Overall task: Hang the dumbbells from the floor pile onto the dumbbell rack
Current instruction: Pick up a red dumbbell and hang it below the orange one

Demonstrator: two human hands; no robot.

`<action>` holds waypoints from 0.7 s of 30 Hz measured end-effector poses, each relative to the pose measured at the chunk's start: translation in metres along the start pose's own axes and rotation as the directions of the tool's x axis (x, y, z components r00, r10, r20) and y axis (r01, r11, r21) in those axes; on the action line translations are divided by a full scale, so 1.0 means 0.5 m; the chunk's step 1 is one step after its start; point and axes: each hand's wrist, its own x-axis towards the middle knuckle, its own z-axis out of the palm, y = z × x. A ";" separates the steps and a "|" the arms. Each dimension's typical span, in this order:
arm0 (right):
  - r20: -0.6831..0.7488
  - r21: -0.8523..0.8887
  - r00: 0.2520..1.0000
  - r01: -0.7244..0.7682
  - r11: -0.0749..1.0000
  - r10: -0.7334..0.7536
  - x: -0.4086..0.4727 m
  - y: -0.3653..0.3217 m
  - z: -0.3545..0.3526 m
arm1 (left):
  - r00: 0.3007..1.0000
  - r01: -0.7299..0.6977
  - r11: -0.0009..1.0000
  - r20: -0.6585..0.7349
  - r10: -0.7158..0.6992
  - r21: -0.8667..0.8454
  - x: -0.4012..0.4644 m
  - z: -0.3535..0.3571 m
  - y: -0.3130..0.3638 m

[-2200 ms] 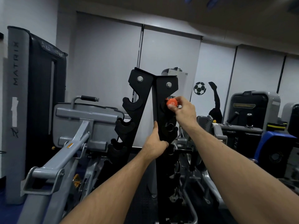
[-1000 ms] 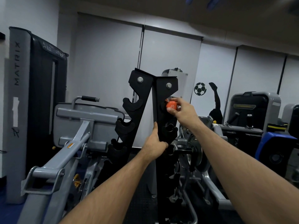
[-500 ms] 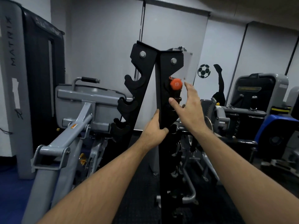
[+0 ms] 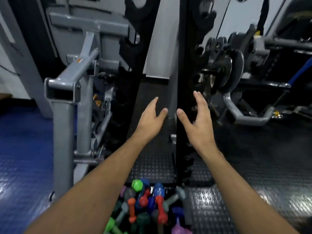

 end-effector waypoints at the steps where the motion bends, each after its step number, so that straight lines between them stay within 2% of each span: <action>1: 0.033 0.008 0.998 -0.048 0.999 0.047 -0.039 0.026 0.017 | 0.999 0.052 0.999 0.011 -0.052 -0.006 -0.026 0.011 -0.046; 6: 0.197 -0.092 0.942 -0.257 0.962 0.270 -0.198 0.163 0.094 | 0.951 0.304 0.953 0.061 -0.302 -0.015 -0.151 0.058 -0.270; 9: 0.281 -0.145 0.859 -0.402 0.904 0.428 -0.280 0.238 0.126 | 0.884 0.463 0.886 0.096 -0.458 -0.036 -0.214 0.087 -0.393; 12: 0.363 -0.212 0.727 -0.545 0.812 0.583 -0.359 0.309 0.163 | 0.798 0.603 0.791 0.093 -0.596 -0.107 -0.270 0.125 -0.486; 16: 0.407 -0.322 0.517 -0.691 0.647 0.754 -0.464 0.410 0.221 | 0.696 0.715 0.671 0.108 -0.710 -0.195 -0.336 0.214 -0.649; 18: 0.434 -0.370 0.435 -0.713 0.596 0.789 -0.510 0.428 0.238 | 0.646 0.763 0.624 0.150 -0.749 -0.169 -0.361 0.227 -0.632; 21: 0.456 -0.395 0.341 -0.751 0.530 0.822 -0.569 0.459 0.269 | 0.612 0.790 0.607 0.171 -0.772 -0.089 -0.390 0.252 -0.646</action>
